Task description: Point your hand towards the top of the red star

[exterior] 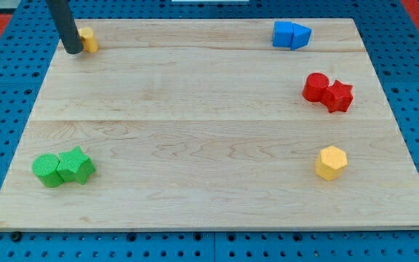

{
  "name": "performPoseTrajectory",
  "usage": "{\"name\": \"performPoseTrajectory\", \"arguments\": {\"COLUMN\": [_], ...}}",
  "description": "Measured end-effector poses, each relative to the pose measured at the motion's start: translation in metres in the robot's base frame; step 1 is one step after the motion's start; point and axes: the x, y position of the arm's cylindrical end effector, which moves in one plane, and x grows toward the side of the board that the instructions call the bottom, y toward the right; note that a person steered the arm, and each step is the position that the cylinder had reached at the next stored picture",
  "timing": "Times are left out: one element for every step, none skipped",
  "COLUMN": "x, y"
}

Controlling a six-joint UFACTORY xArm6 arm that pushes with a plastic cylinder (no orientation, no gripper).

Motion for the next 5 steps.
{"name": "performPoseTrajectory", "arguments": {"x": [-0.016,-0.024,-0.01,0.002,0.002], "y": [0.041,0.053,0.028,0.044,0.045]}}
